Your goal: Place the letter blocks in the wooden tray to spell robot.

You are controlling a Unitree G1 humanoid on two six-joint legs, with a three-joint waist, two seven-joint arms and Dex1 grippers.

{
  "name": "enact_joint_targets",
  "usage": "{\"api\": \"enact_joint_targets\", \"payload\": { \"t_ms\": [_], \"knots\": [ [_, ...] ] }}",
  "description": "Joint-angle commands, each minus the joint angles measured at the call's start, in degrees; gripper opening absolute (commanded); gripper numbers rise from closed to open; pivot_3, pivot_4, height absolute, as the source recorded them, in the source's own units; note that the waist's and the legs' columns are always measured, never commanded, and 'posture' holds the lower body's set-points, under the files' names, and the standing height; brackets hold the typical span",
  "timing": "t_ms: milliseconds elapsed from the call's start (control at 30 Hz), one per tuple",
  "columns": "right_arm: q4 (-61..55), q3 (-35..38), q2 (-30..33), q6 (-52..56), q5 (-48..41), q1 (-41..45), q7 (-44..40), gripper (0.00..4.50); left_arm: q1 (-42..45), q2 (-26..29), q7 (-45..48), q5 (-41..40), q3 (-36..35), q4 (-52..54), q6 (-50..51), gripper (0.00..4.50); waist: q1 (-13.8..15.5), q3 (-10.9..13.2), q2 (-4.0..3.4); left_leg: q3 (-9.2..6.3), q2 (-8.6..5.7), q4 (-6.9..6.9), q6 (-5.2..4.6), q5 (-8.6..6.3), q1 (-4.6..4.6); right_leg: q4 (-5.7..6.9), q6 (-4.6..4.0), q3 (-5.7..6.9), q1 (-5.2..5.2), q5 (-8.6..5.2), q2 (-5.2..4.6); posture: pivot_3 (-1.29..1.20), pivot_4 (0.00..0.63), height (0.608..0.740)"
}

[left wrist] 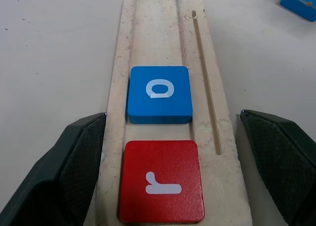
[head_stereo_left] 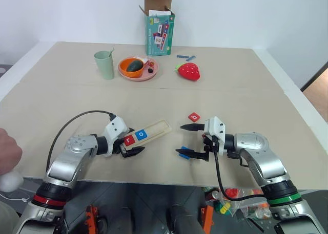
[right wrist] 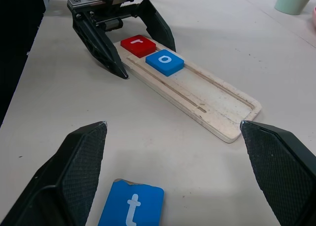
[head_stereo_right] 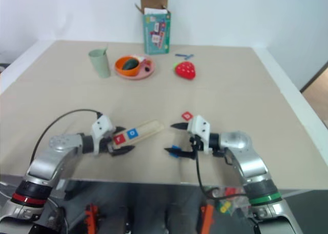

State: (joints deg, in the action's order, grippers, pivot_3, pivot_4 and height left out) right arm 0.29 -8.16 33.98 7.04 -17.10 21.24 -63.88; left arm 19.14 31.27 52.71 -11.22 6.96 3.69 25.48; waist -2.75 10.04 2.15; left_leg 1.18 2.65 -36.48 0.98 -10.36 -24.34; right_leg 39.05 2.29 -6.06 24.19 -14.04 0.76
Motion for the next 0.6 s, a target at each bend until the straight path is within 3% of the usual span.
{"api": "enact_joint_targets", "payload": {
  "t_ms": [33,233,400,600],
  "knots": [
    [-1.61,1.46,0.69,-0.4,-0.62,0.4,-0.4,4.5,1.24,-0.23,-1.19,-0.25,-0.68,-0.95,0.03,4.46,0.0,0.0,0.0,0.0,0.0,-0.01,-0.01,0.01,0.0,0.0,-0.01,0.0,0.0,0.01,0.0,0.0,0.15,0.74],
    [-1.69,1.34,0.84,-0.35,-0.55,0.41,-0.48,4.5,0.56,-0.36,-1.26,-0.91,-0.81,-1.53,0.05,4.46,0.0,0.0,0.0,0.05,0.01,-0.02,-0.01,0.01,0.01,0.0,-0.01,-0.04,0.0,0.02,0.0,0.0,0.15,0.74],
    [-1.64,1.33,0.95,-0.31,-0.54,0.48,-0.55,4.5,0.54,0.47,-1.47,0.59,0.16,-2.44,-0.95,3.21,0.0,0.0,0.0,0.05,0.01,0.0,0.0,0.01,0.01,0.0,0.0,-0.05,0.0,0.01,0.0,0.0,0.15,0.74],
    [-1.57,1.23,0.89,-0.27,-0.49,0.67,-0.51,4.5,0.33,1.06,-1.42,1.59,0.56,-3.1,-1.77,3.21,0.0,0.0,0.0,0.05,0.01,0.01,0.0,0.01,0.03,0.0,-0.01,-0.05,0.0,0.02,0.01,0.0,0.15,0.74]
  ]
}}
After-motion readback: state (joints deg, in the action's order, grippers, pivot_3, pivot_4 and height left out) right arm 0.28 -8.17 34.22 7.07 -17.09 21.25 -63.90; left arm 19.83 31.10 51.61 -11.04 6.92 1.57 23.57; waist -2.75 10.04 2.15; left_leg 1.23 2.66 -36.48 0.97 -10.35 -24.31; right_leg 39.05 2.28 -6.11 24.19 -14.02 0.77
